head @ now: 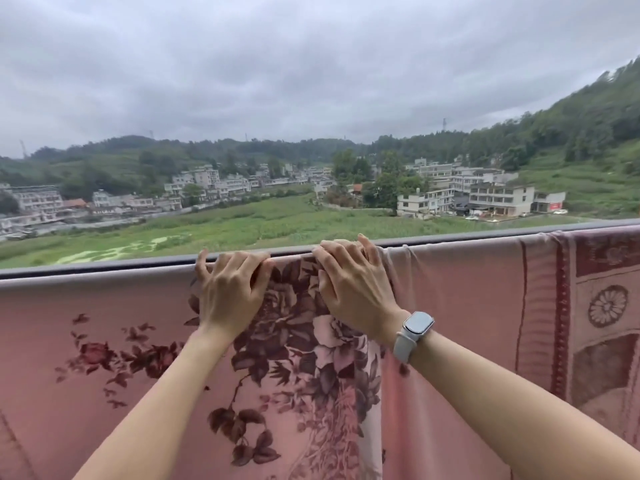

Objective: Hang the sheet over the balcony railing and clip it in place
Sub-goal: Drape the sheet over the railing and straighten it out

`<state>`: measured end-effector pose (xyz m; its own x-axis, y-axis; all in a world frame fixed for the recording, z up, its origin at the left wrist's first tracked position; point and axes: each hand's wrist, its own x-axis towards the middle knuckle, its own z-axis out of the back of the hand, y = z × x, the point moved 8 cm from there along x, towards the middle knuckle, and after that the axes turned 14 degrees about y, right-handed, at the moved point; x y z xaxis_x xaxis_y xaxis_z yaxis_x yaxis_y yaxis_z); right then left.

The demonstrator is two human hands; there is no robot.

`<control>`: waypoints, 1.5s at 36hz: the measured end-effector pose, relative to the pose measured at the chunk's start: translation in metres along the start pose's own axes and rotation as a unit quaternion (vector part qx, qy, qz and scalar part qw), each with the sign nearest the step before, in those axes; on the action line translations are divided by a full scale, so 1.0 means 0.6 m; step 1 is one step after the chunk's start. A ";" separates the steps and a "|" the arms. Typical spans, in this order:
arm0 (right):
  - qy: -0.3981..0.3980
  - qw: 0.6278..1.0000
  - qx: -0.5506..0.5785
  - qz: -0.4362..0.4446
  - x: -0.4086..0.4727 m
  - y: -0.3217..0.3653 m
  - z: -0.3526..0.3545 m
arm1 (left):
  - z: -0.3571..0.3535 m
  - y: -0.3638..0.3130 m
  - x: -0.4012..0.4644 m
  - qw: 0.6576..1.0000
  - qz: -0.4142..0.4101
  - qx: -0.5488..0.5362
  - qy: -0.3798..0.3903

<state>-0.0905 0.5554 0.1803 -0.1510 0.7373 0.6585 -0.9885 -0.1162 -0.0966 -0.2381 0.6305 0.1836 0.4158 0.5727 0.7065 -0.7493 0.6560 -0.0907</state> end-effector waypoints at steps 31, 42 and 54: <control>-0.018 0.994 0.093 0.059 0.251 0.445 -0.116 | 0.162 0.444 -0.099 0.995 0.040 0.022 -0.086; -0.018 0.992 0.109 0.060 0.329 0.602 -0.159 | 0.209 0.604 -0.112 0.994 0.086 -0.019 -0.068; -0.039 0.992 0.104 0.064 0.378 0.744 -0.205 | 0.272 0.792 -0.165 0.990 0.106 -0.017 -0.088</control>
<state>-0.5670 0.7528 0.1948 -0.2667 0.6542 0.7077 -0.9372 -0.3472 -0.0322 -0.7195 0.8053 0.1854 0.1517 0.6065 0.7804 -0.7912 0.5477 -0.2719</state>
